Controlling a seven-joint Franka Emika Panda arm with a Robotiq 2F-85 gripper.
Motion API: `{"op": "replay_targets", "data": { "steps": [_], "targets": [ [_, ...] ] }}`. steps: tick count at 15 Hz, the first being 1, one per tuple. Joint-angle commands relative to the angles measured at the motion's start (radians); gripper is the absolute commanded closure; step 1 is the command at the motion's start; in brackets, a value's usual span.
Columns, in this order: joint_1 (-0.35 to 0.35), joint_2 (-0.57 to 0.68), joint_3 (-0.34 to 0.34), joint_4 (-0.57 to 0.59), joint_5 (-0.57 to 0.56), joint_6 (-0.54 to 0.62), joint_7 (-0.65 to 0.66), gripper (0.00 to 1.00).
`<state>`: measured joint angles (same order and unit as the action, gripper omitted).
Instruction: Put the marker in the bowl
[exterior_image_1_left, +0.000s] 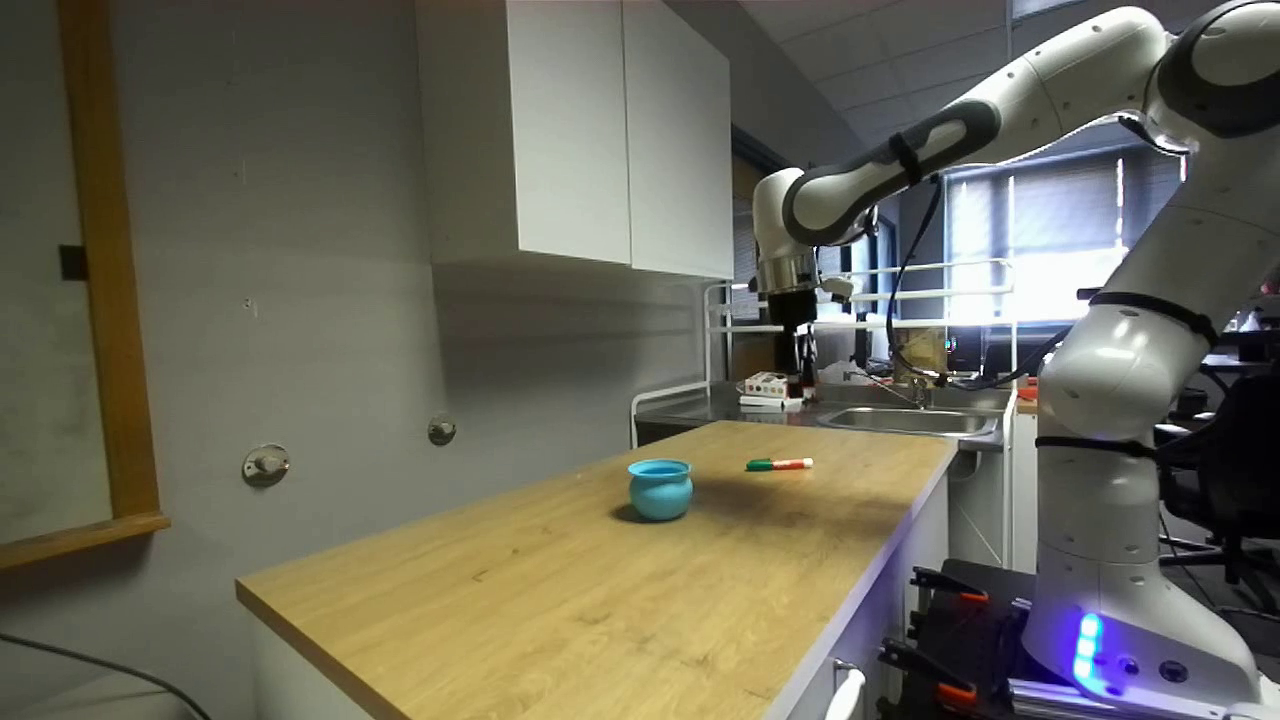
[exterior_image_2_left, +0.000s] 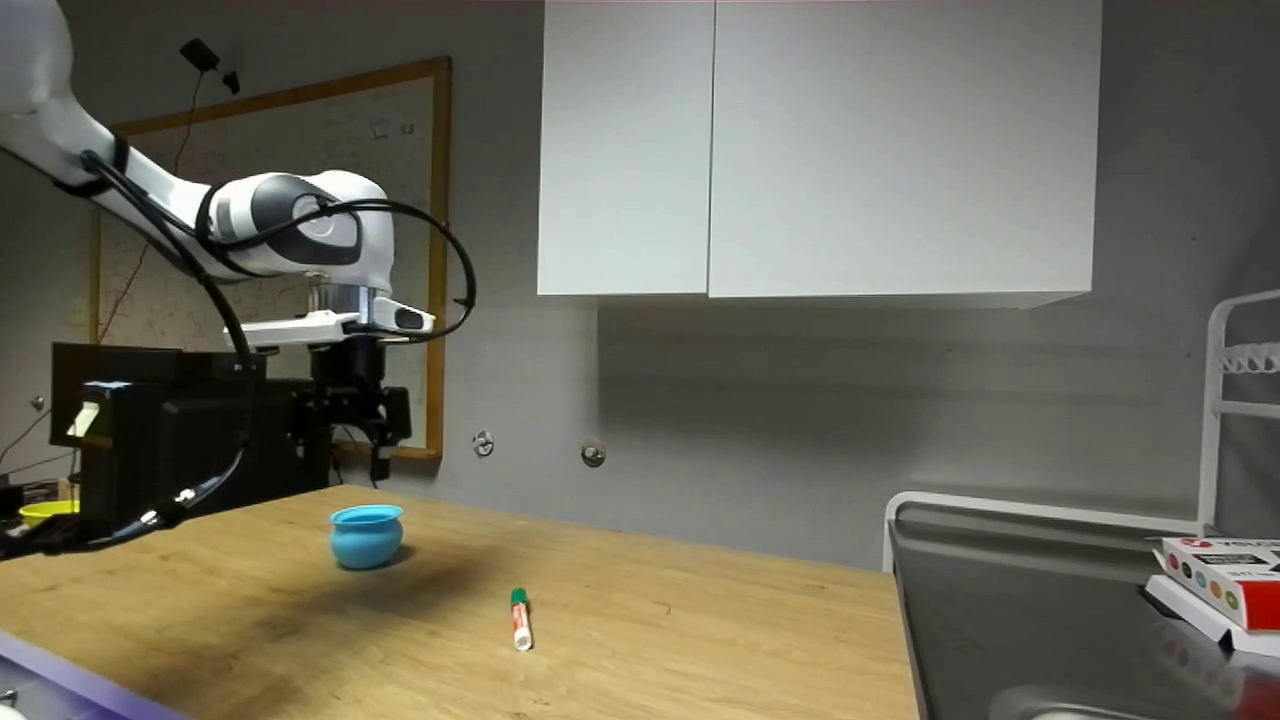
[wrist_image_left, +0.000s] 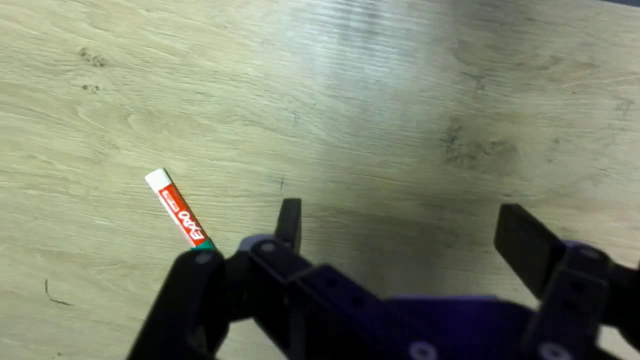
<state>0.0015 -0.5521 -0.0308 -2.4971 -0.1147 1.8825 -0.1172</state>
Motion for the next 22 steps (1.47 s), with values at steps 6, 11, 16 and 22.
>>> {"op": "replay_targets", "data": {
  "steps": [6, 11, 16, 22],
  "targets": [
    [-0.042, 0.23, -0.164, 0.106, -0.127, -0.025, -0.397, 0.0],
    [-0.067, 0.424, -0.203, 0.23, -0.103, 0.005, -0.539, 0.0],
    [-0.09, 0.594, -0.177, 0.379, -0.068, 0.033, -0.614, 0.0],
    [-0.129, 0.723, -0.142, 0.472, -0.012, 0.075, -0.667, 0.0]
  ]
}}
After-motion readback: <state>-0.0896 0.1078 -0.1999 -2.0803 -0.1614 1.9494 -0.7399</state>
